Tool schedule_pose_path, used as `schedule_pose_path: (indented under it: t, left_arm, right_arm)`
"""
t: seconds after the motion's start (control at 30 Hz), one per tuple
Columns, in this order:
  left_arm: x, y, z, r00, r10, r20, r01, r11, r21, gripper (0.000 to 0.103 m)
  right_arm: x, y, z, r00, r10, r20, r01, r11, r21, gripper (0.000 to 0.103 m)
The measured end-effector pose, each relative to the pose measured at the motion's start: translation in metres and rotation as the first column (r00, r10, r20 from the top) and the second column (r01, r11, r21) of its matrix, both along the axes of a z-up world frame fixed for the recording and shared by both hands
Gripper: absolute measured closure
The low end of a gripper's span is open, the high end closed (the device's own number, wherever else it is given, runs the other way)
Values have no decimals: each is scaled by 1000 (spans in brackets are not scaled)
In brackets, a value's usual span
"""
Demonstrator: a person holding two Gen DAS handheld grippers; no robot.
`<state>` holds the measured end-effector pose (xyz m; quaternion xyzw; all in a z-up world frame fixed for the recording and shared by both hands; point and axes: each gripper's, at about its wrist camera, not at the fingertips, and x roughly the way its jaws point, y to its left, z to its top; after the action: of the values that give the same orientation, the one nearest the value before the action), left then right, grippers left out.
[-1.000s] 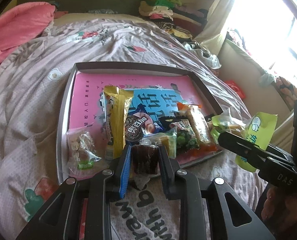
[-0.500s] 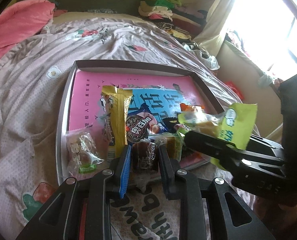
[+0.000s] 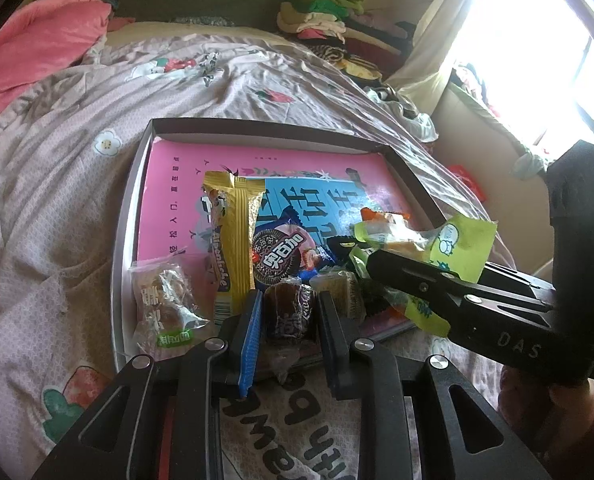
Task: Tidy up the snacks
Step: 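Lower the chocolate cup into the tray with left tool while right tool carries the green packet, then open the left tool releasing the chocolate cup while right tool releases the green packet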
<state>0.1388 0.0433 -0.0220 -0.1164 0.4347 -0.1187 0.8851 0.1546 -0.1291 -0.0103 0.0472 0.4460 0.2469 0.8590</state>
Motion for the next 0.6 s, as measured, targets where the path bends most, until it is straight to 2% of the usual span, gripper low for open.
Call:
schedule_pose_path:
  t: [0.6]
  left_arm:
    - [0,2,-1,1000,5,1,-5,1000,-10,75]
  right_arm:
    - [-14,-25,5,999,-46,-8,46,999,1,53]
